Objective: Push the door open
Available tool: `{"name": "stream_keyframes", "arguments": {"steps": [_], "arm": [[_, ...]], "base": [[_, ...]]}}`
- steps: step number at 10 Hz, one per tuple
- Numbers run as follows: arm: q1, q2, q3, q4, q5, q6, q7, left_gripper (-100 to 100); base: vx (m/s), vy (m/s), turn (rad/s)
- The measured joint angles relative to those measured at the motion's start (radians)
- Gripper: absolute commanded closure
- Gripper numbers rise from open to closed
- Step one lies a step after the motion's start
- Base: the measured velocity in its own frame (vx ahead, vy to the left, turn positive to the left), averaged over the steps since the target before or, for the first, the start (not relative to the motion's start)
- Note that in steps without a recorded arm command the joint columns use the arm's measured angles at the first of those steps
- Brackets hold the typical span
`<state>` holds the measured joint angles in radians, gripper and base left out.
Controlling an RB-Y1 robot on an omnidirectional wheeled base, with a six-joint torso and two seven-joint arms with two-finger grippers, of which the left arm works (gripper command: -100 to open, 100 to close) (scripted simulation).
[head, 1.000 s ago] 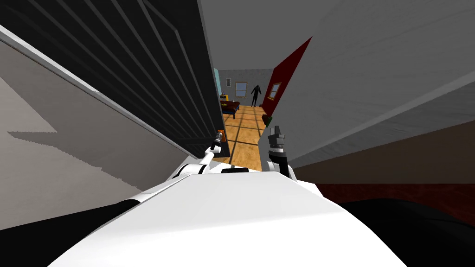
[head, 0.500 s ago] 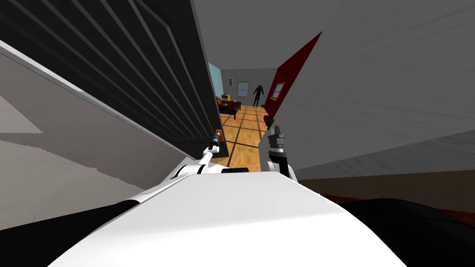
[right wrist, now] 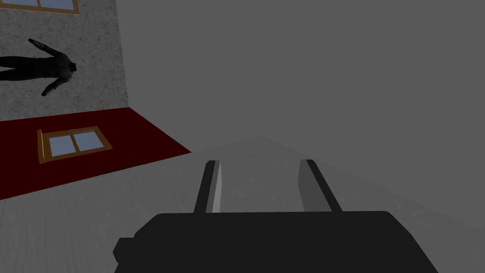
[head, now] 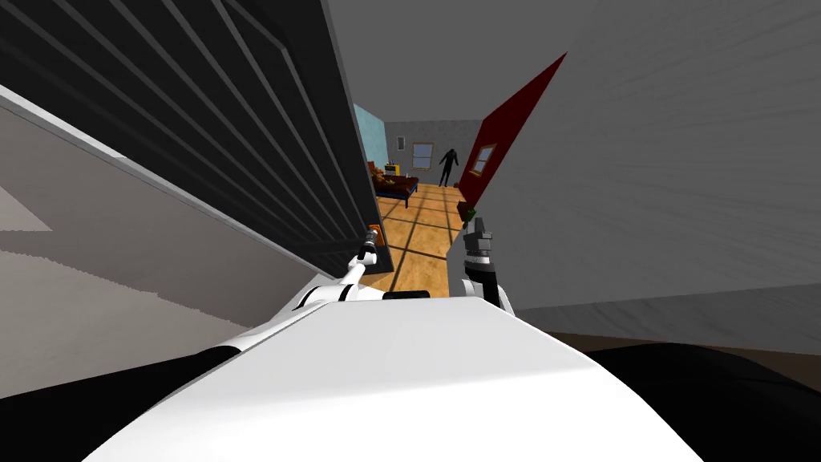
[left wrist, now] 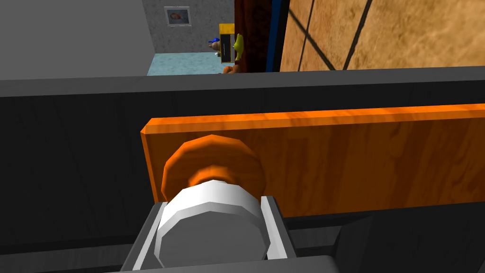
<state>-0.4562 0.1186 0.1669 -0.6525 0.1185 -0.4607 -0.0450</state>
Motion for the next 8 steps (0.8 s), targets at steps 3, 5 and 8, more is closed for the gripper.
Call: {"name": "stream_keyframes", "arguments": {"steps": [3,5,8], "arm": [[0.008,0.009,0.035,-0.013,0.012,0.009,-0.013,100],[-0.010,0.026,0.047,0.026,0.018,-0.013,-0.009,100],[-0.008,0.035,0.070,0.033,0.025,-0.015,-0.017,100]], "base": [[0.166,-0.125,0.064],[0.167,-0.101,0.044],[0.141,-0.073,0.050]]}}
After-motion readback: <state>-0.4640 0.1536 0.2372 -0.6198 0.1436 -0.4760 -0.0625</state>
